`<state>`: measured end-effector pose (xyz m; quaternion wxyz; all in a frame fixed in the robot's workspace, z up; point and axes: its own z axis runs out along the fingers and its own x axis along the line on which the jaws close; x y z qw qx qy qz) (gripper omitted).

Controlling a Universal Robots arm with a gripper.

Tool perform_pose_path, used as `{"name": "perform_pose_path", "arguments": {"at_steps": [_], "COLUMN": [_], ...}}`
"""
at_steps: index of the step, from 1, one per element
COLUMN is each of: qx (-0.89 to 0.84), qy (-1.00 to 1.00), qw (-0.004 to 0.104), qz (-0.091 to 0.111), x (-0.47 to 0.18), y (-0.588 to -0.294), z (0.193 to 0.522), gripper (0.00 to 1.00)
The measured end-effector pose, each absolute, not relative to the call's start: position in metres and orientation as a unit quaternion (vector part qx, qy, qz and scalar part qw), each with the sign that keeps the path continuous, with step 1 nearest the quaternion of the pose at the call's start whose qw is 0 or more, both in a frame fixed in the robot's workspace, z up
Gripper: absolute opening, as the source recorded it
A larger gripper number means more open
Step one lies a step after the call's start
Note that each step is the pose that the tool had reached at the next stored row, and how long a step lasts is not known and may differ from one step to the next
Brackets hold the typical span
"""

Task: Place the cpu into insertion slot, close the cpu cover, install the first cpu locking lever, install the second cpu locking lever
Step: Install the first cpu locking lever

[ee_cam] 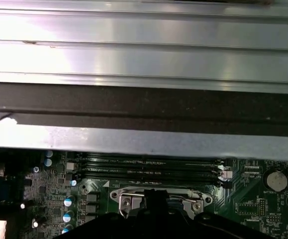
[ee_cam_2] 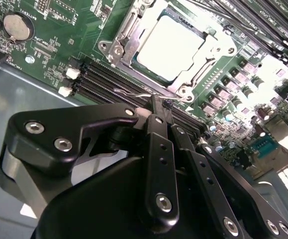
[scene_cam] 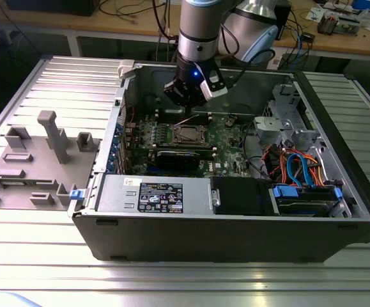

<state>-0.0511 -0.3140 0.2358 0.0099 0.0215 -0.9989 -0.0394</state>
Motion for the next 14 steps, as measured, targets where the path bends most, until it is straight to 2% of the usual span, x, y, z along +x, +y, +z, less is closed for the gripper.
{"name": "perform_pose_path", "arguments": {"at_steps": [14], "qx": [0.022], "qy": [-0.999], "qw": [0.01], "qz": [-0.039], "x": [-0.0463], "y": [-0.312], "z": [0.2298], "gripper": [0.11]}}
